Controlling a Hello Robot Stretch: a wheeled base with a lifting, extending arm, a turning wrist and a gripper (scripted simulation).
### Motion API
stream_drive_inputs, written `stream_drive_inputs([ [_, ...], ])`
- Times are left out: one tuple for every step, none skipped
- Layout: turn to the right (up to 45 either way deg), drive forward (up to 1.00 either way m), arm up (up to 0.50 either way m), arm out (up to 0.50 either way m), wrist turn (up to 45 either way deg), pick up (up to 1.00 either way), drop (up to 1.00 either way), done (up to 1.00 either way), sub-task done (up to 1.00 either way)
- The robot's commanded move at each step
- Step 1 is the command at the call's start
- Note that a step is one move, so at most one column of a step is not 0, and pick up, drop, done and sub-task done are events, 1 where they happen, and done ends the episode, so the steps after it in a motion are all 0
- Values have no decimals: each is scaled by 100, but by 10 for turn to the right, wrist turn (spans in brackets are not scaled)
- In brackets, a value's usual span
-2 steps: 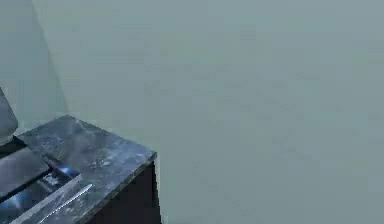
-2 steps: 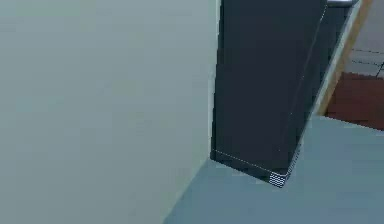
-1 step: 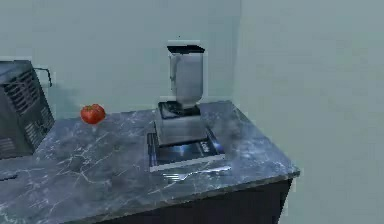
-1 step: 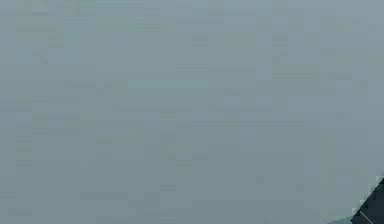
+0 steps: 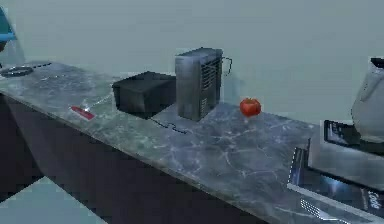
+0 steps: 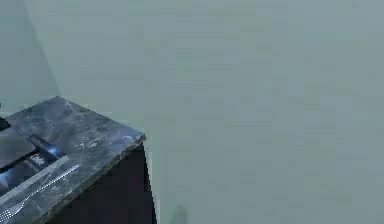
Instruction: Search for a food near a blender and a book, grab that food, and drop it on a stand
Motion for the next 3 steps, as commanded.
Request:
stream_drive_inputs([
  [-450, 0, 0, 0, 0, 0, 0, 0, 0],
  [-390, 0, 0, 0, 0, 0, 0, 0, 0],
  [0, 10, 0, 0, 0, 0, 0, 0, 0],
])
